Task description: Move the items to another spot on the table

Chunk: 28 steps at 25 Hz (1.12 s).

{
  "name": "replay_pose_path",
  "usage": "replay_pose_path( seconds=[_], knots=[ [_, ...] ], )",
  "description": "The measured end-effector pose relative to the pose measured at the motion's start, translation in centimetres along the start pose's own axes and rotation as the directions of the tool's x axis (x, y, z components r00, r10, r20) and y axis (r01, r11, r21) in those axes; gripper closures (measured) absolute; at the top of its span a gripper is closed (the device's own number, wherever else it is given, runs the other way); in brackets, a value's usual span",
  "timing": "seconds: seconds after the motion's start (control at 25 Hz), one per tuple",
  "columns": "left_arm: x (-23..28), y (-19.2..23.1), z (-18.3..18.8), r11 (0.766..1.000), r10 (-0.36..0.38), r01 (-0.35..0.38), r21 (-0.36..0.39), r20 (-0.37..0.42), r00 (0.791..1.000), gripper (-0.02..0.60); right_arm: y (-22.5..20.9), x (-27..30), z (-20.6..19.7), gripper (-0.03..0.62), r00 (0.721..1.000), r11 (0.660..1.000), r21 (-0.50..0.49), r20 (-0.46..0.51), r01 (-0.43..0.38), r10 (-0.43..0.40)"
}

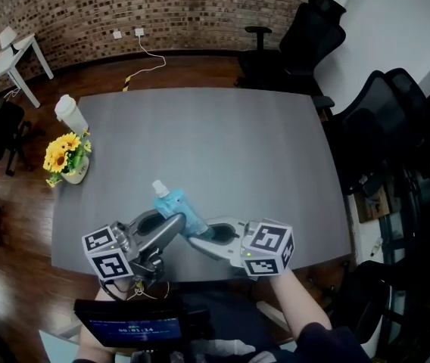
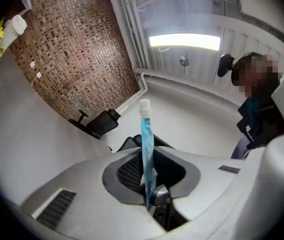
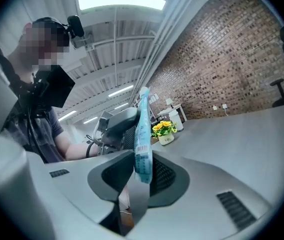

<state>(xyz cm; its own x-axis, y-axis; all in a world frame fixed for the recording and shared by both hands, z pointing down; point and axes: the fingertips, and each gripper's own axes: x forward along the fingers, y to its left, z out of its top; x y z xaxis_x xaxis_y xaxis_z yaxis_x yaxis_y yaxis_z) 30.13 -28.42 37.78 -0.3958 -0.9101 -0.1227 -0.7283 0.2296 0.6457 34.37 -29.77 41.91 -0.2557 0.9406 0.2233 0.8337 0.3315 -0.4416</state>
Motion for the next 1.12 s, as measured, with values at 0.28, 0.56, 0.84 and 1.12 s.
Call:
replay_pose_path(
  seconds=[0.28, 0.56, 0.84, 1.12],
  knots=[
    [-0.7, -0.3, 1.0, 0.983, 0.162, -0.16, 0.091, -0.009, 0.987, 0.525, 0.3, 0.8, 0.8, 0.507, 0.986, 0.984, -0.067, 0.033, -0.163, 0.165],
    [-2.4, -0.9, 1.2, 0.962, 0.266, -0.269, 0.053, 0.055, 0.962, 0.531, 0.8, 1.3, 0.7, 0.466, 0.949, 0.946, -0.079, -0.009, -0.315, 0.315],
    [-3.9, -0.7, 1.5, 0.941, 0.328, -0.332, 0.073, 0.061, 0.943, 0.531, 1.8, 1.7, 1.6, 0.41, 0.914, 0.912, -0.068, -0.016, -0.405, 0.405],
    [-4.8, -0.4, 1.0, 0.925, 0.353, -0.353, 0.141, 0.025, 0.935, 0.531, 2.6, 4.9, 1.1, 0.467, 0.915, 0.91, -0.102, -0.076, -0.402, 0.396]
  ],
)
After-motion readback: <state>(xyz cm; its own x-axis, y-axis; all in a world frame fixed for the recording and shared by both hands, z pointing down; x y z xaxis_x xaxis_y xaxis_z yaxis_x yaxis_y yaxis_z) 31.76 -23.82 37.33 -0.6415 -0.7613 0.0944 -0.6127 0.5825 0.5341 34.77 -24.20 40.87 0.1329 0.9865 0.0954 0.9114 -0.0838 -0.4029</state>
